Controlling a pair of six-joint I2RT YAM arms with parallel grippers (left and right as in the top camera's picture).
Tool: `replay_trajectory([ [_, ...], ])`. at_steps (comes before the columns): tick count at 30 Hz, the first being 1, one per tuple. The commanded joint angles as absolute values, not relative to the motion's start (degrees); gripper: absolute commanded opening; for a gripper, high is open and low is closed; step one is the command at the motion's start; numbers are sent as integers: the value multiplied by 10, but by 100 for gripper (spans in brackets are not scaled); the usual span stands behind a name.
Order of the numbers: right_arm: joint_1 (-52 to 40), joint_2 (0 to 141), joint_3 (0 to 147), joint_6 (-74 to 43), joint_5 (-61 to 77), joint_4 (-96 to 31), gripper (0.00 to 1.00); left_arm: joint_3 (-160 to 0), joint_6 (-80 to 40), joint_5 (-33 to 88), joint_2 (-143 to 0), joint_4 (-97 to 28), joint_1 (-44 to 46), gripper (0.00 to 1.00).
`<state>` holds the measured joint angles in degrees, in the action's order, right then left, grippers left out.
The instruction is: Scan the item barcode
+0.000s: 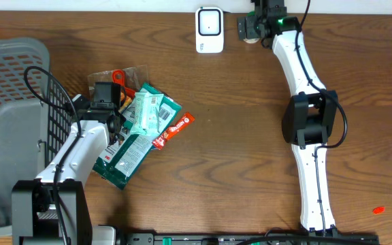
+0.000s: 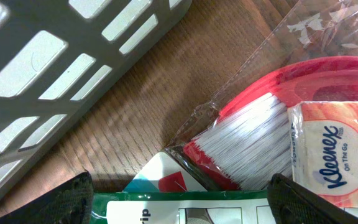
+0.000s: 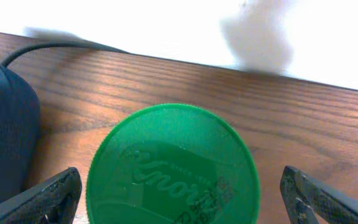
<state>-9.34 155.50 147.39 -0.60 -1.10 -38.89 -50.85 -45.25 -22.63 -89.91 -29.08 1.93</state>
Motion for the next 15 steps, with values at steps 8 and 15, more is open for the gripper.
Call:
replay_trajectory([
  [8,-102,1532,1484,18,-21,-376,91,-504,-464,-232,-907,-290,16,89],
  [15,-103,1532,1484,18,-20,-383,80,-504,-464,-232,-907,-290,16,89],
])
